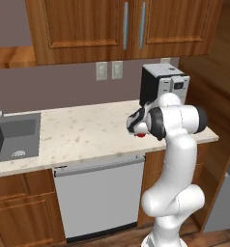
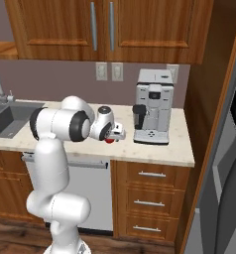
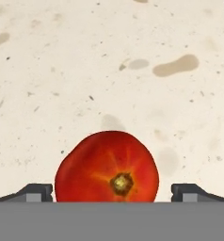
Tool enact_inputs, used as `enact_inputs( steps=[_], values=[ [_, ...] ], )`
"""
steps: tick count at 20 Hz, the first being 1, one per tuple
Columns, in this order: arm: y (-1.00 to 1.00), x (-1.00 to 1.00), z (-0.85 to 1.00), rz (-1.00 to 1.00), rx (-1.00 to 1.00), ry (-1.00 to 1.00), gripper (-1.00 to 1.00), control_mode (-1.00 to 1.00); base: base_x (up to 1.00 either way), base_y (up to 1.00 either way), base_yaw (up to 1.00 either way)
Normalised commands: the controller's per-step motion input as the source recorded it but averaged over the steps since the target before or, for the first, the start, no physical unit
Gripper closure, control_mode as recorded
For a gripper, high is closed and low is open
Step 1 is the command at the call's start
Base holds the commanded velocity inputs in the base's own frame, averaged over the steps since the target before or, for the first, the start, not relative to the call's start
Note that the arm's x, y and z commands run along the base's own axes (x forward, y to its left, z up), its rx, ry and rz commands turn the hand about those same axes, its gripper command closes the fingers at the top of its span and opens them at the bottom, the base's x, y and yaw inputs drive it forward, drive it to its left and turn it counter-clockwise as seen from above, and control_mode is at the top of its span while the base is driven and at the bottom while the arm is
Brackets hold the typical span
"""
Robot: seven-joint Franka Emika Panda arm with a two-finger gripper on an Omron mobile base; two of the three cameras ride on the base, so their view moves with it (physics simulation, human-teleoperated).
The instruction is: Place the tomato and corn inside the fridge drawer. Close the drawer after placing the vegetables.
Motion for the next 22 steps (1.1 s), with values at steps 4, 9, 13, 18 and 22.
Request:
enact_inputs(
  steps=[4,9,13,18,22],
  values=[
    [0.0,0.06,-0.16,0.0,0.0,0.0,-1.0,-1.0,0.0,0.0,0.0],
    [0.07,0.05,-0.18,0.0,0.0,0.0,1.0,-1.0,0.0,0.0,0.0],
    [0.08,0.14,-0.01,0.0,0.01,-0.02,1.0,-1.0,0.0,0.0,0.0],
    [0.05,-0.2,0.21,0.0,0.01,-0.01,1.0,-1.0,0.0,0.0,0.0],
    [0.02,-0.98,0.69,0.0,0.0,-0.01,1.0,-1.0,0.0,0.0,0.0]
  ],
)
